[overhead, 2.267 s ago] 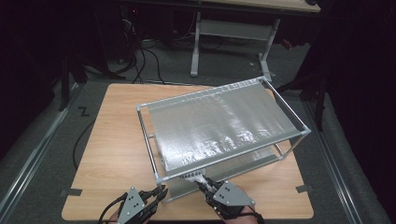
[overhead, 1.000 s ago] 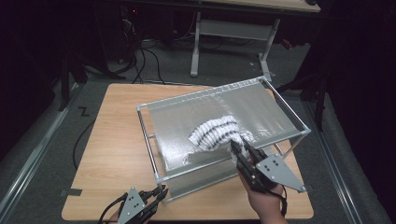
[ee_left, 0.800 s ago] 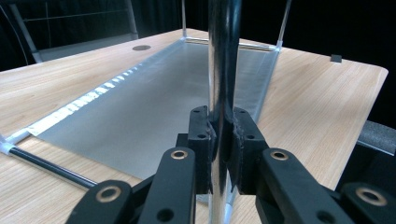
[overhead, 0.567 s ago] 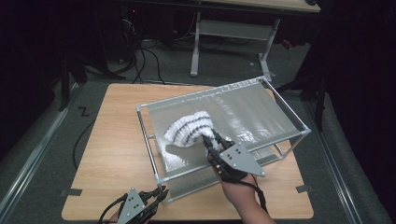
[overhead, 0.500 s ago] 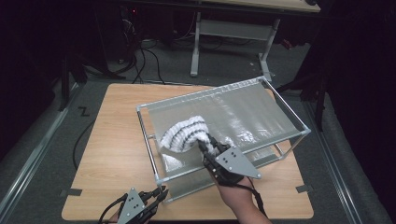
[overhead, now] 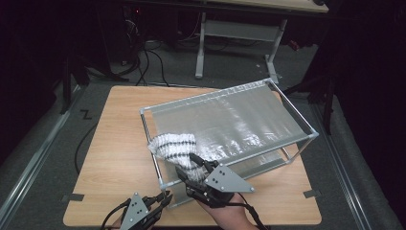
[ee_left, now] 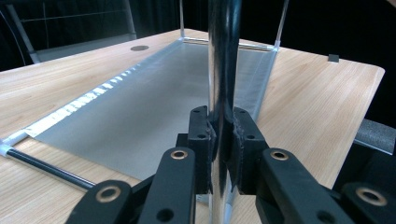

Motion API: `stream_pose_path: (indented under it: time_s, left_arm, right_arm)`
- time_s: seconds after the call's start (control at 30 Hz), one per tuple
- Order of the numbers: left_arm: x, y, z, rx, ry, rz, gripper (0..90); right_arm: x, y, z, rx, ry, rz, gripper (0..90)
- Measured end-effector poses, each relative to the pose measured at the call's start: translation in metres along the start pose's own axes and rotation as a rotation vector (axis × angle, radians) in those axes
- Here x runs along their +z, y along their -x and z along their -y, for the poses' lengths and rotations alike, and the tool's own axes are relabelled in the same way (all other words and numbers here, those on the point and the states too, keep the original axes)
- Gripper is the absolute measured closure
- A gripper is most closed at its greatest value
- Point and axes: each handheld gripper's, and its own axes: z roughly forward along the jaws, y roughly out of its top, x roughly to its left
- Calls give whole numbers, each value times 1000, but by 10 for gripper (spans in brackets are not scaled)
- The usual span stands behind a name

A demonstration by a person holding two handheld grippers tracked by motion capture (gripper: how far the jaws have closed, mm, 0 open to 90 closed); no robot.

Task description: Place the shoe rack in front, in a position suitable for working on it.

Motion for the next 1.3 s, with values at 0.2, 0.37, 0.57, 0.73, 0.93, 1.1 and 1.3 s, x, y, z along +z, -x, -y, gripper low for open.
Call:
stream_pose_path:
  time_s: [0.2, 0.37, 0.57, 0.73, 0.93, 1.1, 1.3]
  left_arm:
    - [0, 0, 0, 0, -1, -1, 804]
    - [0, 0, 0, -2, -2, -2, 804]
    - [0, 0, 0, -3, -2, 3, 804]
    - [0, 0, 0, 0, -2, 4, 804]
    - [0, 0, 0, -1, -3, 4, 804]
    - [0, 0, 0, -2, -3, 3, 804]
    - [0, -1, 1, -12, 0, 9, 804]
  right_arm:
    - [-3, 2, 2, 18, 53, 72, 542]
    - [7, 4, 12, 55, 11, 89, 590]
    - [16, -9, 18, 60, -3, 55, 621]
    - [21, -24, 19, 23, 6, 45, 667]
    - [24, -29, 20, -32, -8, 96, 727]
    - [21, -21, 21, -66, -27, 157, 725]
    - [11, 2, 22, -63, -45, 215, 715]
